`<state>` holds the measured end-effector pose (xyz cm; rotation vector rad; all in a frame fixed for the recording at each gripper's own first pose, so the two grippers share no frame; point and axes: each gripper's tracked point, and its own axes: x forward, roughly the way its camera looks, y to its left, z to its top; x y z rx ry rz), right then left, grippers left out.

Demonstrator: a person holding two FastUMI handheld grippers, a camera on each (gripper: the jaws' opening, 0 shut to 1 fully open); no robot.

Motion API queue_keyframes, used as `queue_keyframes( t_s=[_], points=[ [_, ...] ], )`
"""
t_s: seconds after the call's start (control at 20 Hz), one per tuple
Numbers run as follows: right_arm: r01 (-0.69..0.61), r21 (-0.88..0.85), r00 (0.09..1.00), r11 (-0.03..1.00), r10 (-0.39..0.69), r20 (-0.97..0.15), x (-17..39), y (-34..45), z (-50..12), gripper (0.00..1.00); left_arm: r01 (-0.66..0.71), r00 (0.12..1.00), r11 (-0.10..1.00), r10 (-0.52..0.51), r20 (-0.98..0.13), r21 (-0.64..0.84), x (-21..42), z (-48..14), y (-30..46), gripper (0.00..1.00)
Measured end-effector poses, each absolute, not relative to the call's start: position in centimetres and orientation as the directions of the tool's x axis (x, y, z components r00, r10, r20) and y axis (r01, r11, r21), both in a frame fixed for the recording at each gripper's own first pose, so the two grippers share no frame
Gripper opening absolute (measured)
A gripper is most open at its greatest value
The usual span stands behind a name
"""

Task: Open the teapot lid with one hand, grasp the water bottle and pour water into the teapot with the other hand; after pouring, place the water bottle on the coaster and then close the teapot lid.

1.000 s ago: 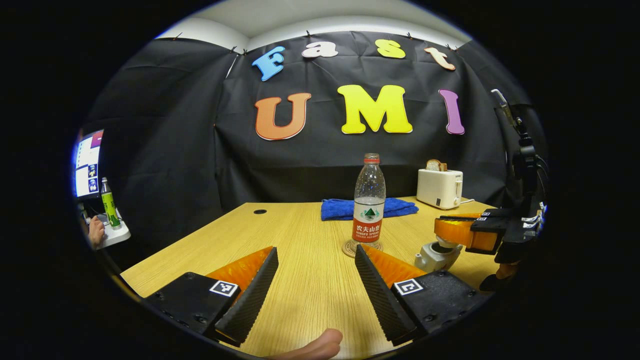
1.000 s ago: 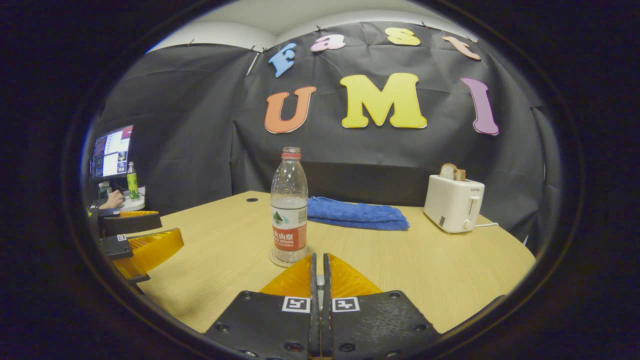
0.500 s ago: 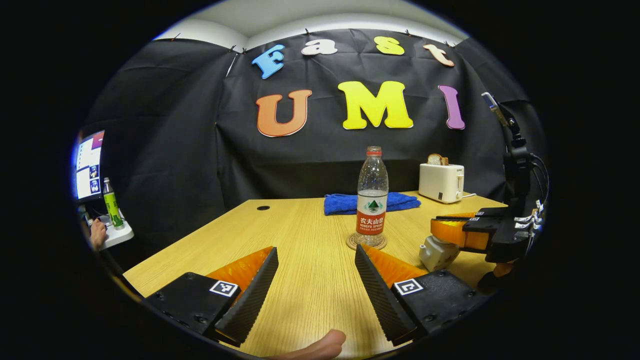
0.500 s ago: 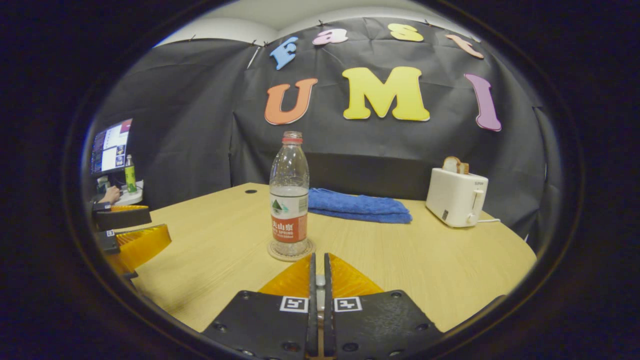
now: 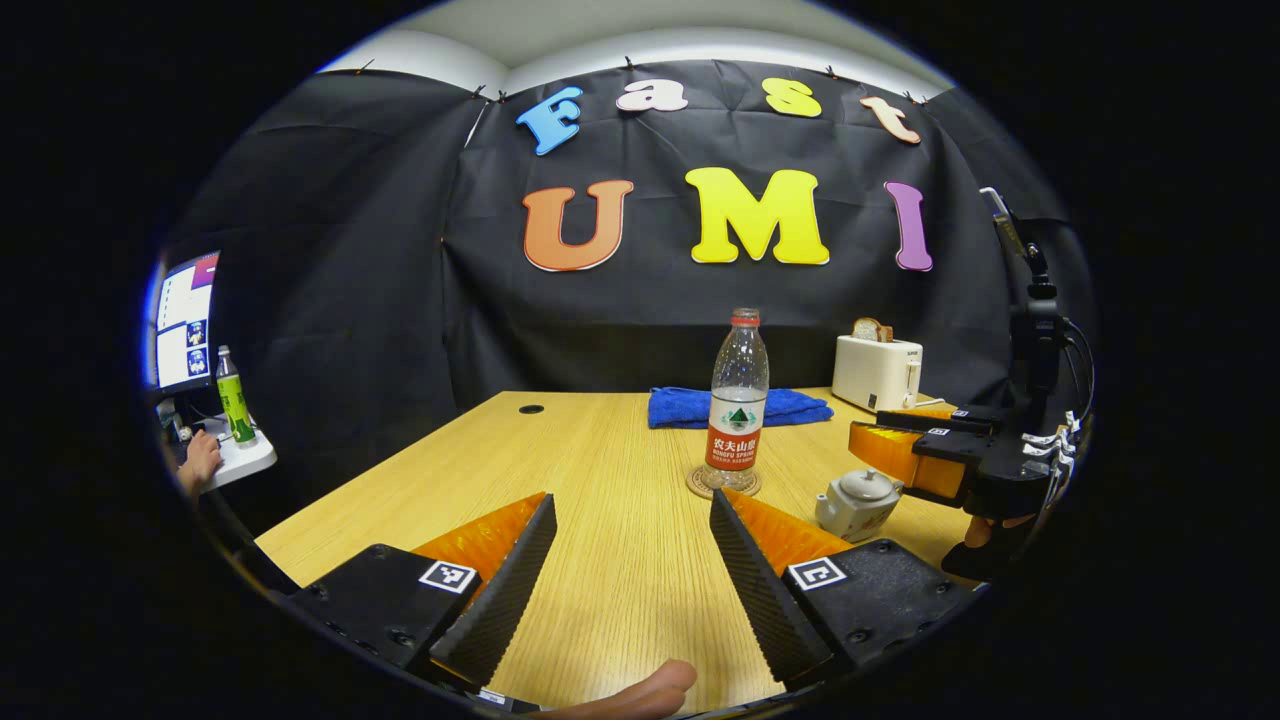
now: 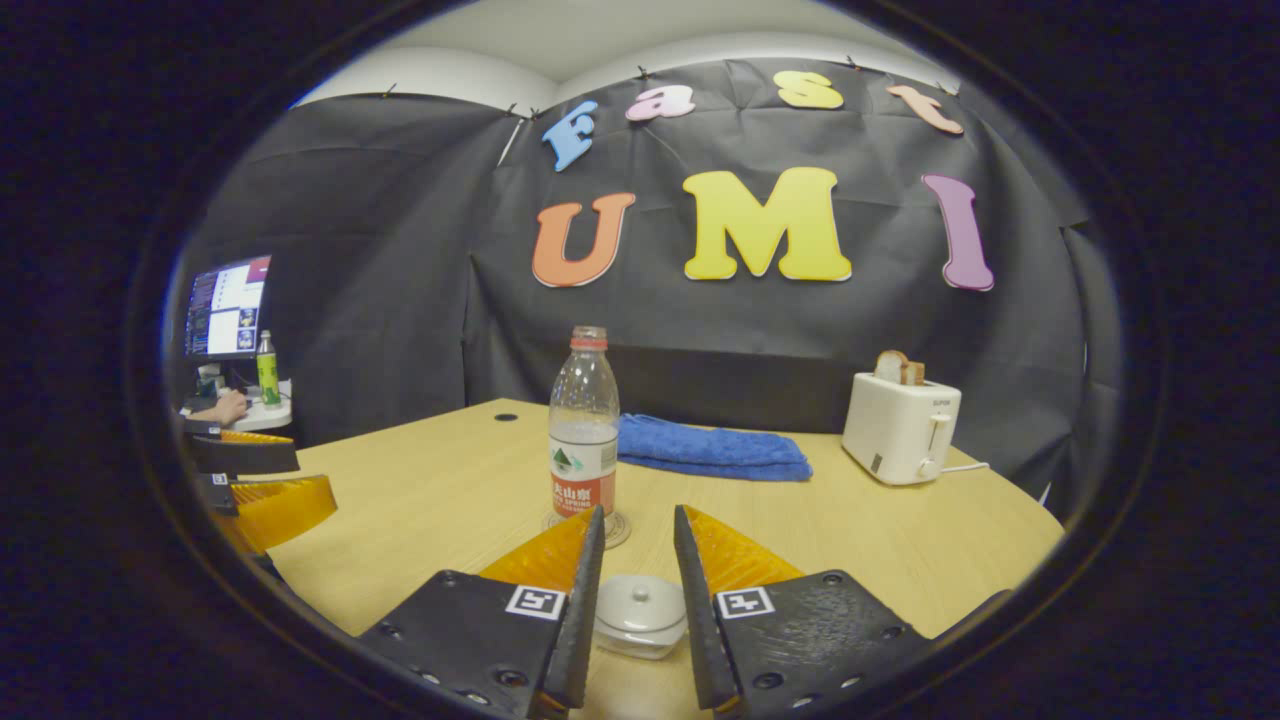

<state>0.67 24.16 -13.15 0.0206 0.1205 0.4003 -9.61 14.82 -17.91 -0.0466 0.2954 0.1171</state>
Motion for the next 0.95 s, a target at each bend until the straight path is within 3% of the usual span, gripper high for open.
queue_keyframes(
  t_s=[0.25, 0.3, 0.5, 0.95],
  points=[
    [-0.337, 0.075, 0.937, 0.938, 0.343, -0.073, -2.2, 22.1, -10.0, 0.61, -0.088, 0.965, 0.994, 0.069, -0.252, -0.063, -9.7, -15.2, 14.5, 0.97],
    [-0.337, 0.091, 0.937, 0.937, 0.343, -0.060, -2.8, 21.8, -9.4, 0.72, -0.087, 0.965, 0.994, 0.068, -0.253, -0.063, -9.9, -15.0, 14.5, 0.97],
    [-0.288, 0.093, 0.955, 0.953, 0.293, -0.043, -5.1, 18.7, -7.5, 0.97, -0.072, 0.970, 0.997, 0.064, -0.233, -0.027, -10.4, -13.8, 13.7, 0.97],
    [-0.135, 0.035, 0.991, 0.990, 0.134, 0.019, -10.2, 9.0, -3.8, 0.94, -0.085, 0.973, 0.996, 0.082, -0.218, -0.004, -11.8, -10.7, 11.3, 0.97]
  ],
)
